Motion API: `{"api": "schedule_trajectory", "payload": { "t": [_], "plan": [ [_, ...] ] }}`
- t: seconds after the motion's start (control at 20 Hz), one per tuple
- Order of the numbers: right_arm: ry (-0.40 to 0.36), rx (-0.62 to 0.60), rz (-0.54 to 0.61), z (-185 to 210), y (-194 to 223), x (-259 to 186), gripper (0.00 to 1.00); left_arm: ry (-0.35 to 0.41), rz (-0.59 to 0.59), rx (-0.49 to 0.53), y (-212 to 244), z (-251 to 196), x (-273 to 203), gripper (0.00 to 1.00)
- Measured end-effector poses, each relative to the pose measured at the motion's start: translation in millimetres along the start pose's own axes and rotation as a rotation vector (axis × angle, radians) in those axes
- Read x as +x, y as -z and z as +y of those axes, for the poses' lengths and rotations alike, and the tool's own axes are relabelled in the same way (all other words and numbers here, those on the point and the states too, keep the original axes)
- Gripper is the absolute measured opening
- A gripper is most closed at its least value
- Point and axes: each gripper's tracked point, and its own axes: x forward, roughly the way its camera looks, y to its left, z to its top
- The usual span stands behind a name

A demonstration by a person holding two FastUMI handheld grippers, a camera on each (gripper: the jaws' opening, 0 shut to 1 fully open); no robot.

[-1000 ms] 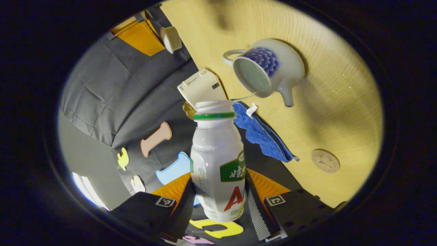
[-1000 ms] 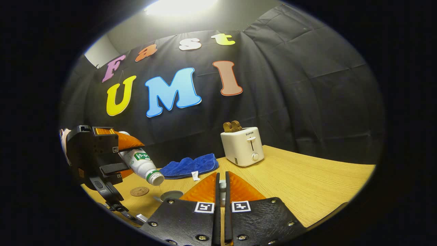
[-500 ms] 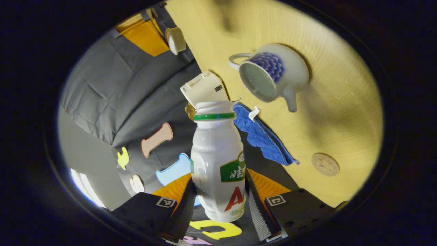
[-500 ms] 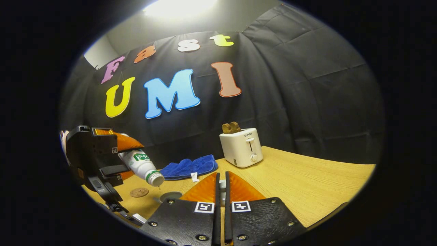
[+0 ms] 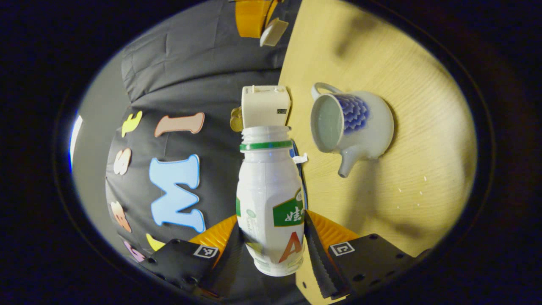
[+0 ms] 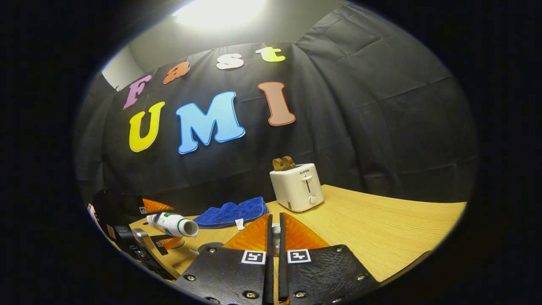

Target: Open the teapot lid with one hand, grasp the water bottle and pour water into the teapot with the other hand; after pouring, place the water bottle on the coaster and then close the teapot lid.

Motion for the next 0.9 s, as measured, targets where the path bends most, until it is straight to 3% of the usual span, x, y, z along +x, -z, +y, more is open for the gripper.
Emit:
{"api": "schedule_trajectory", "payload": {
  "t": [0.3, 0.6, 0.75, 0.8, 0.9],
  "plan": [
    [-0.015, 0.001, 0.027, 3, 8, 5, 0.04, 0.041, 0.001, -0.391, 9, -17, -9, 0.86],
    [-0.126, -0.041, 0.11, 42, 29, 14, 0.04, 0.017, 0.008, -0.69, 22, -14, -27, 0.86],
    [-0.191, -0.066, 0.152, 68, 37, 19, 0.04, 0.021, 0.024, -0.873, 33, -20, -40, 0.75],
    [-0.211, -0.074, 0.164, 76, 38, 22, 0.04, 0.021, 0.021, -0.932, 37, -19, -46, 0.85],
    [-0.239, -0.078, 0.189, 91, 43, 27, 0.04, 0.028, 0.017, -1.042, 46, -17, -55, 0.85]
  ]
}}
